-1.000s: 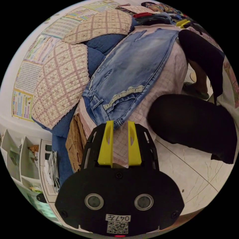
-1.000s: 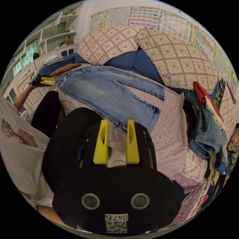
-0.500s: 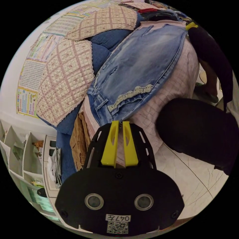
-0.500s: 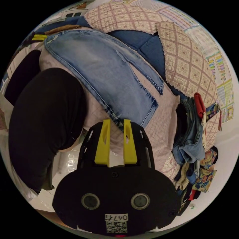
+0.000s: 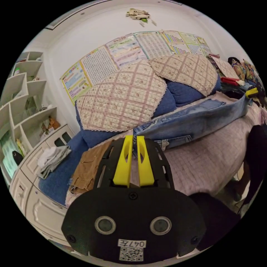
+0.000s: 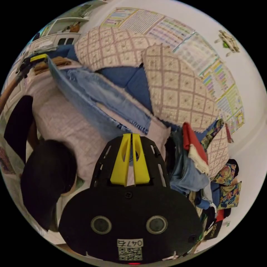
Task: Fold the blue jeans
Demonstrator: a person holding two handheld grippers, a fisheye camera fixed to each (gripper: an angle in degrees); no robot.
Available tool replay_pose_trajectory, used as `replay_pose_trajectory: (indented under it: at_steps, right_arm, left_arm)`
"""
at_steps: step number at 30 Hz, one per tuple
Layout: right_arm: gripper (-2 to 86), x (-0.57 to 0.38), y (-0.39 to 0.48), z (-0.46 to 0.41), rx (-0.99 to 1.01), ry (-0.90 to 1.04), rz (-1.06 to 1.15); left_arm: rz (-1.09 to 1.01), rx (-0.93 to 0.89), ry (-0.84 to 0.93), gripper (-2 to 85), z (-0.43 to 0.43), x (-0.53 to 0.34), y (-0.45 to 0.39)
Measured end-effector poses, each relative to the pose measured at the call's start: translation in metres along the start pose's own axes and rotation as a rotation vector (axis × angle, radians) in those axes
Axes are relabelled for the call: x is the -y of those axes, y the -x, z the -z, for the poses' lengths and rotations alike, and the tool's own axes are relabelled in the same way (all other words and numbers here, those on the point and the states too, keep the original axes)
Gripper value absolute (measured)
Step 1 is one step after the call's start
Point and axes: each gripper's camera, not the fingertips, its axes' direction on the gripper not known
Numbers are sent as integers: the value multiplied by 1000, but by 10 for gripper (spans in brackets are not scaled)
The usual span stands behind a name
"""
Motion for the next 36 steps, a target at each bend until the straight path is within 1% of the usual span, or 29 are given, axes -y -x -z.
replay_pose_trajectory:
  at_steps: [1, 2, 3, 5, 6, 7, 8, 9, 10, 12, 13, 14, 15, 17, 18, 20, 21, 23, 26, 33, 36]
  right_arm:
    - [-10, 11, -13, 4, -19, -89, -50]
    - [-11, 24, -28, -3, -6, -139, -82]
    - [-11, 32, -35, -12, 4, -138, -78]
    - [-11, 72, -59, -79, 56, 25, -32]
    - [-11, 81, -63, -97, 61, 58, -20]
    - [-11, 96, -69, -133, 68, 107, 2]
    - [-11, 110, -73, -170, 78, 156, 19]
    - [-11, 117, -75, -188, 87, 184, 23]
    - [-10, 128, -79, -223, 101, 224, 28]
    - [-10, 143, -82, -272, 121, 261, 28]
    - [-10, 152, -84, -305, 134, 293, 31]
    - [-10, 161, -86, -336, 151, 319, 29]
    - [-9, 165, -87, -351, 165, 329, 25]
    - [-8, 177, -87, -409, 208, 381, 21]
    - [-8, 179, -86, -422, 209, 393, 22]
    - [-8, 180, -79, -473, 212, 438, 31]
    - [-8, 179, -78, -485, 214, 449, 31]
    - [-7, 169, -69, -530, 234, 498, 33]
    - [-6, 147, -61, -574, 259, 519, 16]
    - [-1, 91, -80, -631, 375, 480, -155]
    - [6, 54, -87, -651, 433, 443, -229]
  left_arm:
    - [-17, 29, -10, 3, -2, 3, -5]
    - [-33, 60, -40, 3, -10, 9, -10]
    - [-33, 55, -50, 3, -26, 20, -10]
    - [-24, 9, -15, 2, -66, 40, -6]
    - [-16, -34, 19, 2, -100, 53, -3]
    - [-20, -58, 43, 2, -120, 59, -3]
    - [-34, -115, 95, 2, -162, 70, -3]
    - [-57, -174, 133, 2, -204, 78, -5]
    - [-62, -199, 152, 2, -226, 81, -7]
    - [-70, -295, 268, 1, -312, 88, -15]
    - [-73, -316, 295, 1, -332, 88, -18]
    - [-82, -350, 354, 2, -370, 87, -25]
    - [-93, -363, 415, 2, -405, 83, -36]
    - [-109, -358, 482, 2, -448, 72, -54]
    - [-113, -358, 516, 2, -472, 63, -66]
    - [-116, -353, 553, 3, -502, 49, -84]
    - [-114, -354, 574, 3, -519, 39, -95]
    - [-114, -351, 590, 3, -537, 27, -108]
    - [-128, -348, 607, 4, -559, 12, -126]
    - [-79, -379, 624, 10, -582, -5, -133]
    - [-76, -342, 611, 20, -587, -18, -147]
